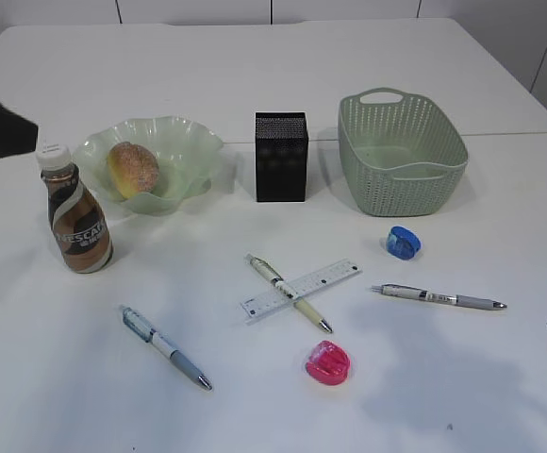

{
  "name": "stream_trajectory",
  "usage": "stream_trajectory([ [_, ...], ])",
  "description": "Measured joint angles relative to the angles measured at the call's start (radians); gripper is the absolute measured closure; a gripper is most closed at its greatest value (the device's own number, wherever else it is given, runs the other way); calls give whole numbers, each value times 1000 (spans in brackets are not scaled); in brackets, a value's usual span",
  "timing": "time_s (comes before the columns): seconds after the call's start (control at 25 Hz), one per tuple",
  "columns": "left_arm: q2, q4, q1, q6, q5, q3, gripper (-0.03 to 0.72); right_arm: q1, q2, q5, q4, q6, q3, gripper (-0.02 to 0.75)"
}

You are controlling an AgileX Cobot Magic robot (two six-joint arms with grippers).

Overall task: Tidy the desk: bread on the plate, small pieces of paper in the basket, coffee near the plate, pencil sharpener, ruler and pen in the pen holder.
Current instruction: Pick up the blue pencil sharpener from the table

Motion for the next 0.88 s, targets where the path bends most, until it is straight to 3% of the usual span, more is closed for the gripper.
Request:
stream_trajectory([
  [0.44, -163, -118, 0, 0, 524, 0, 174, 0, 0, -38, 0, -19, 0, 331],
  [0.88, -228, -160, -82, 0, 700, 0, 207, 0, 27, -151, -106, -75, -5, 331],
])
